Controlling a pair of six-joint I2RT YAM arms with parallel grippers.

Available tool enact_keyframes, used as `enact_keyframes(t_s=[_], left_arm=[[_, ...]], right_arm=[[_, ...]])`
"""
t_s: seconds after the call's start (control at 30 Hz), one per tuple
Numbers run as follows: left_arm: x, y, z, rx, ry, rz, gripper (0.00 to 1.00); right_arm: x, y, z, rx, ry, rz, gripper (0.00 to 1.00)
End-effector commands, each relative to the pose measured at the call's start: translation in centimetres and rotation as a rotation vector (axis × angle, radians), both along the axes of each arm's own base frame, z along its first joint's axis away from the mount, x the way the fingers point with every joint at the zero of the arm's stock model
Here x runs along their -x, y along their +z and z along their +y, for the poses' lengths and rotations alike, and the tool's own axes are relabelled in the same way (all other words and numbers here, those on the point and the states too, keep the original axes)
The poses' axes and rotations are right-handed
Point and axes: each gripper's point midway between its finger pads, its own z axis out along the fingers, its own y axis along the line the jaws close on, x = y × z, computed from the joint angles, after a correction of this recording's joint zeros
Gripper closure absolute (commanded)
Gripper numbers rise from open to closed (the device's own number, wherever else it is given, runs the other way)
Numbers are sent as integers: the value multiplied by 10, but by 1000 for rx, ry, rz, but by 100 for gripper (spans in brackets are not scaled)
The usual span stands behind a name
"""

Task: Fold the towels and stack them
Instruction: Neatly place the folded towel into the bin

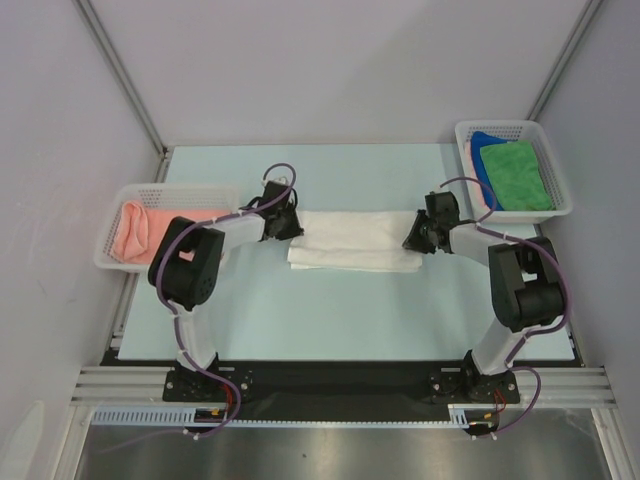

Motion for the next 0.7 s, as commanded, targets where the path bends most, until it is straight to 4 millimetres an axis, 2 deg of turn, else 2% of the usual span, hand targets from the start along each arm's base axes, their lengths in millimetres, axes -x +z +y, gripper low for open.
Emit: enact_keyframes(t_s=[0.0, 0.03, 0.13, 0.17, 0.23, 0.27, 0.3, 0.37, 0.4, 0.43, 0.5, 0.6, 0.63, 0.67], left_arm=[[42, -43, 15, -127, -27, 190, 88], [42, -42, 15, -135, -30, 191, 99], [38, -34, 20, -202, -40, 176, 100], [32, -25, 21, -235, -33, 144, 100], [32, -17, 25, -288, -41, 135, 100], [25, -5, 26, -323, -31, 98, 100], [23, 1, 28, -346, -24, 87, 100], [21, 13, 27, -395, -32, 70, 100], [17, 20, 34, -448, -8, 49, 100], [16, 28, 34, -473, -8, 46, 100], [16, 38, 33, -525, -5, 25, 100], [17, 48, 34, -572, 3, 3, 100], [18, 53, 40, -619, 16, -3, 100], [16, 62, 39, -630, 19, -19, 100]], right_arm=[[3, 13, -8, 29, -4, -16, 80], [2, 17, -6, 25, 1, -23, 78], [1, 36, -2, 2, 9, -68, 61], [1, 45, 0, -5, 9, -90, 46], [0, 72, 4, -27, 18, -157, 36], [0, 81, 4, -31, 19, -175, 31], [-2, 102, 6, -43, 23, -224, 29], [2, 120, 11, -55, 38, -247, 28], [2, 132, 13, -61, 48, -272, 27], [3, 150, 15, -65, 53, -309, 27], [7, 174, 17, -63, 61, -359, 25], [12, 192, 19, -72, 77, -395, 25], [15, 197, 19, -74, 83, -403, 25], [17, 204, 20, -77, 89, -418, 25]])
